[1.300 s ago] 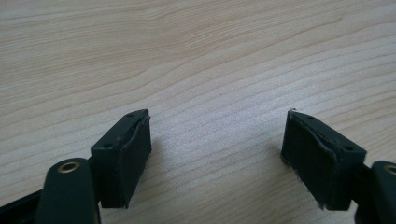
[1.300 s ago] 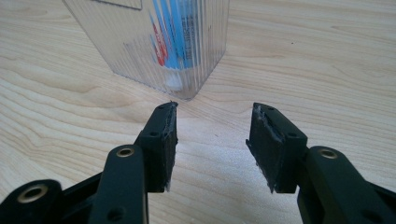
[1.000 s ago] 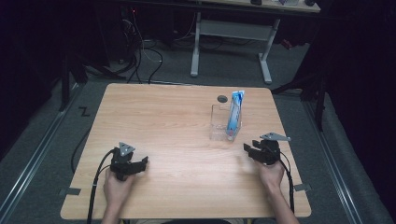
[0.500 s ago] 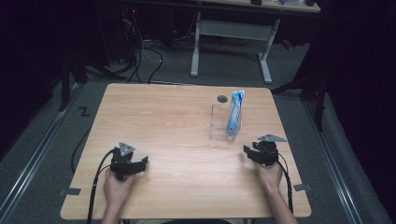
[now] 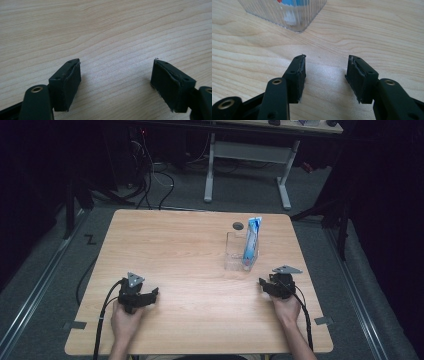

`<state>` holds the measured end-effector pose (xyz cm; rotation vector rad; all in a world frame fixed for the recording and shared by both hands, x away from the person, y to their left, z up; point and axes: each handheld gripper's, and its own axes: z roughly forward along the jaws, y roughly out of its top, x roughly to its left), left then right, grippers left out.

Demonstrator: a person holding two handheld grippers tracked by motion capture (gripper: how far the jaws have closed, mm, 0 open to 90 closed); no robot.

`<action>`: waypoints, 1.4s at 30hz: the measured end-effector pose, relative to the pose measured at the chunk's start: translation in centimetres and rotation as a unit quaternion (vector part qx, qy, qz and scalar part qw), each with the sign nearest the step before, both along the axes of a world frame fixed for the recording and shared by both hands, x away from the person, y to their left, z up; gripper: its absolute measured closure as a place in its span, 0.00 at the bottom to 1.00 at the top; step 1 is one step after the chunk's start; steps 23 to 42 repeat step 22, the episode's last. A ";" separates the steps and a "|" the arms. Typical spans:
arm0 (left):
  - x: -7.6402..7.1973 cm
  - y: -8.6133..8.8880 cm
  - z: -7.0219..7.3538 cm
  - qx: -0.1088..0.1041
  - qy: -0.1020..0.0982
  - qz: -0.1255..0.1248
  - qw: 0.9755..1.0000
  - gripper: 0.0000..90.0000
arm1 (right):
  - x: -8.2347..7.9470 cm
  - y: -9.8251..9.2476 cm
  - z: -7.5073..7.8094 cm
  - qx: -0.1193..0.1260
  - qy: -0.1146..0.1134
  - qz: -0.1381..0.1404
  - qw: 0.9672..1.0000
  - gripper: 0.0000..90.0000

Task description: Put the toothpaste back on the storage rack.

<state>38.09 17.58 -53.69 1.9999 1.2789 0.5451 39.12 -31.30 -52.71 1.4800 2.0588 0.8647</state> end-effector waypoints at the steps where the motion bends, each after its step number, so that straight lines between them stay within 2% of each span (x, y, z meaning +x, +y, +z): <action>1: 0.0 0.0 0.0 0.000 0.000 0.000 1.000 0.27 | 0.0 0.0 -0.1 -0.002 -0.001 0.000 1.000 0.55; 7: 0.0 0.0 0.0 0.000 0.000 0.000 1.000 0.27 | 0.1 0.2 -0.3 -0.003 -0.013 0.002 1.000 0.49; 12: 0.0 0.0 0.0 0.000 0.000 0.001 1.000 0.27 | 0.2 0.2 -0.4 -0.004 -0.013 0.001 1.000 0.47; 42: 0.0 0.0 0.0 0.000 0.000 0.002 1.000 0.27 | 0.2 0.2 -0.4 -0.003 -0.012 0.001 1.000 0.46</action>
